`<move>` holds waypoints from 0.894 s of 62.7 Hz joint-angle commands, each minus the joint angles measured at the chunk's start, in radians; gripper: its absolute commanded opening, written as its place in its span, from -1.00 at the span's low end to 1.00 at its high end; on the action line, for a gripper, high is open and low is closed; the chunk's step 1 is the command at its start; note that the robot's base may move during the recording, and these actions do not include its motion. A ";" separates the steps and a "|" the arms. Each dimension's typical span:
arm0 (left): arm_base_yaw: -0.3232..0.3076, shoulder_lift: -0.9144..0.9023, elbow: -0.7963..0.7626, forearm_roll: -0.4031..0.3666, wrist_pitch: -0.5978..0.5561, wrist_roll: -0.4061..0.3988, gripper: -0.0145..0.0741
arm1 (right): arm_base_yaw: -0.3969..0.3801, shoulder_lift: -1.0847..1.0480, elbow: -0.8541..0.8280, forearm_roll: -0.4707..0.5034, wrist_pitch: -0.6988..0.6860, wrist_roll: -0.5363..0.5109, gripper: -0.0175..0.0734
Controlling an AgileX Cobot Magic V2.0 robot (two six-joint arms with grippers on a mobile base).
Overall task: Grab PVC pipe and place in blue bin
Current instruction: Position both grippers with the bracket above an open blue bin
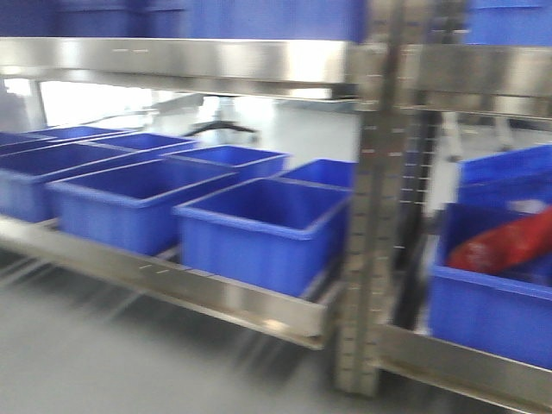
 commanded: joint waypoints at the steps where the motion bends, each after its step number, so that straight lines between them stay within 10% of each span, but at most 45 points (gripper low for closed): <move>1: -0.006 -0.003 -0.003 -0.003 -0.023 -0.002 -0.92 | 0.003 -0.005 0.002 -0.013 -0.031 -0.004 -0.99; 56: -0.006 -0.003 -0.003 -0.003 -0.023 -0.002 -0.92 | 0.003 -0.005 0.002 -0.013 -0.031 -0.004 -0.99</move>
